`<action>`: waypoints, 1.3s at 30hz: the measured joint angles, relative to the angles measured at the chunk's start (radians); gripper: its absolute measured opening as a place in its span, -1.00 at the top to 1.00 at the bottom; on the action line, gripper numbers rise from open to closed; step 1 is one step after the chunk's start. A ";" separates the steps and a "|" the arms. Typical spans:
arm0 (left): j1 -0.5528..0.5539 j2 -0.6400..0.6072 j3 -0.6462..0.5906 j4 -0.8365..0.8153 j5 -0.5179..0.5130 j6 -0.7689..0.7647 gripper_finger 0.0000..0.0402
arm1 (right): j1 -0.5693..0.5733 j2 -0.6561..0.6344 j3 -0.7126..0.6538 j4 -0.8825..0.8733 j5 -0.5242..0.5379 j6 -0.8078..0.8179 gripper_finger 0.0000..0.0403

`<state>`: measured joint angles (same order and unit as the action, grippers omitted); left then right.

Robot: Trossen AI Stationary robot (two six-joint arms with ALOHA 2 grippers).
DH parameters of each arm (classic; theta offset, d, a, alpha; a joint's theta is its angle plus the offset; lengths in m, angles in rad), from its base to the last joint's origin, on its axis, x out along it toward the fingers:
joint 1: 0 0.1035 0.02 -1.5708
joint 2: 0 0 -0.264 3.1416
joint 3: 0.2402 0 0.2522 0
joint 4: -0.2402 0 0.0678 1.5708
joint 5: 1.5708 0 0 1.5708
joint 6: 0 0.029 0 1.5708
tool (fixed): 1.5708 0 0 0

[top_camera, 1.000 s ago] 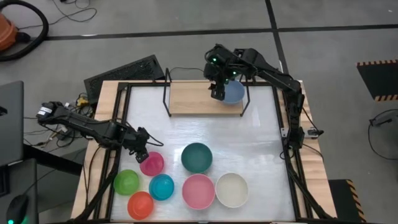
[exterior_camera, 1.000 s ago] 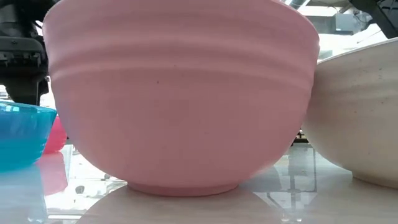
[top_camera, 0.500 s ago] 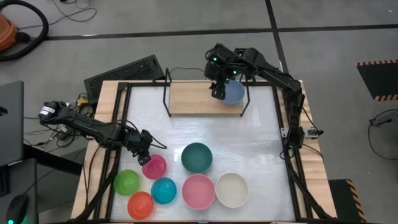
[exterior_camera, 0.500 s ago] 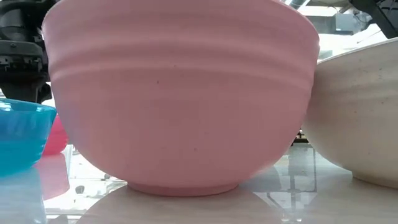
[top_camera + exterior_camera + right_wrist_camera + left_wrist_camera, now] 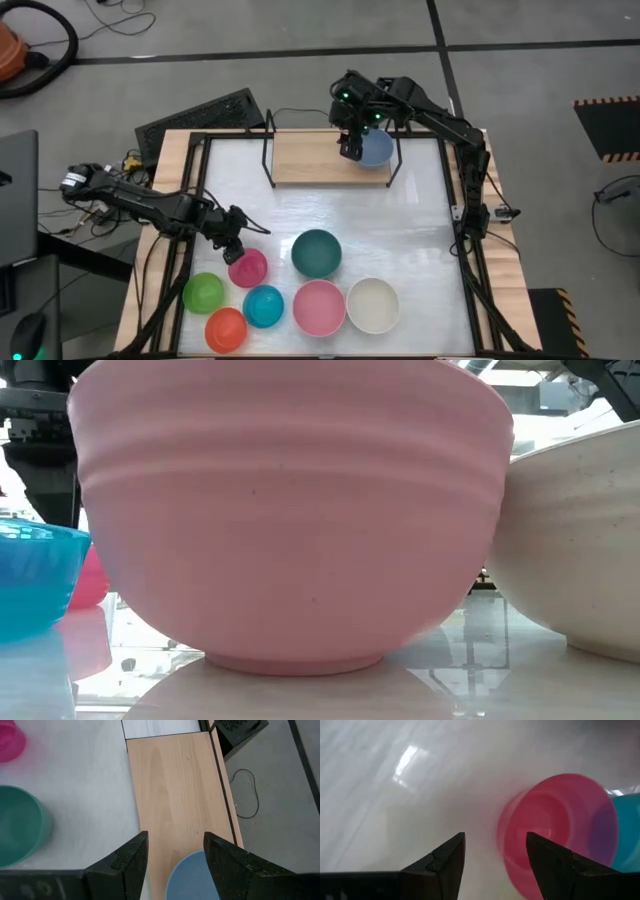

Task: Place and stack bowls onto a shelf
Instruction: Put the small pink bowl on the shelf

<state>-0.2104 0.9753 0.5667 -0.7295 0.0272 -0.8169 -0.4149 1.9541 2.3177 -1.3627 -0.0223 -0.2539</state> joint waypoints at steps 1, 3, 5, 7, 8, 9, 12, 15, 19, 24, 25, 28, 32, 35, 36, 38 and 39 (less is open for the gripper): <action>-0.002 0.014 0.000 0.020 0.002 0.006 0.03 | 0.000 0.000 0.000 0.000 0.000 0.001 -0.09; -0.006 0.042 0.000 0.045 0.006 0.032 0.03 | 0.000 0.000 0.000 0.001 0.000 0.003 -0.09; -0.007 0.078 0.000 0.048 0.023 0.061 0.03 | 0.000 0.000 0.000 0.001 0.000 0.003 -0.09; -0.006 0.116 0.000 0.047 0.035 0.091 0.03 | 0.000 0.000 0.000 0.001 0.000 0.003 -0.09; -0.006 0.131 0.000 0.050 0.041 0.104 0.03 | 0.000 0.000 0.000 0.001 0.000 0.003 -0.09; -0.006 0.145 0.000 0.058 0.046 0.115 0.03 | 0.000 0.000 0.000 0.001 0.000 0.006 -0.09; 0.009 0.169 0.000 0.088 0.071 0.131 0.08 | 0.000 0.000 0.000 0.000 0.000 0.019 -0.09; 0.031 0.172 0.000 0.082 0.085 0.139 0.27 | 0.000 0.000 0.000 -0.013 0.000 0.023 -0.09; 0.060 0.167 0.000 0.067 0.092 0.152 0.68 | 0.000 0.000 0.000 -0.036 0.000 0.049 -0.09; 0.110 0.163 0.000 0.066 0.093 0.170 0.96 | 0.002 0.000 0.000 -0.066 0.001 0.115 -0.09; 0.121 0.163 0.000 0.066 0.092 0.170 0.97 | 0.002 0.000 0.000 -0.071 0.001 0.141 -0.09; 0.158 0.145 0.000 0.063 0.080 0.175 0.99 | 0.000 0.000 0.000 -0.073 0.003 0.236 -0.09; 0.234 0.115 0.000 0.065 0.064 0.203 1.00 | 0.004 0.010 0.002 -0.045 0.010 0.332 -0.09; 0.288 0.090 0.000 0.075 0.036 0.230 1.00 | 0.009 0.023 0.000 -0.037 0.021 0.378 -0.09; 0.304 0.083 0.000 0.079 0.029 0.246 1.00 | 0.019 0.037 0.001 -0.028 0.028 0.391 -0.09; 0.334 0.069 0.000 0.085 0.023 0.281 1.00 | 0.032 0.061 0.002 -0.009 0.029 0.407 -0.09; 0.346 0.063 0.000 0.088 0.021 0.295 1.00 | 0.034 0.070 0.000 -0.012 0.029 0.407 -0.09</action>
<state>0.1355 1.0384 0.5663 -0.6420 0.0477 -0.5219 -0.3809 2.0244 2.3174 -1.3744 0.0067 0.1534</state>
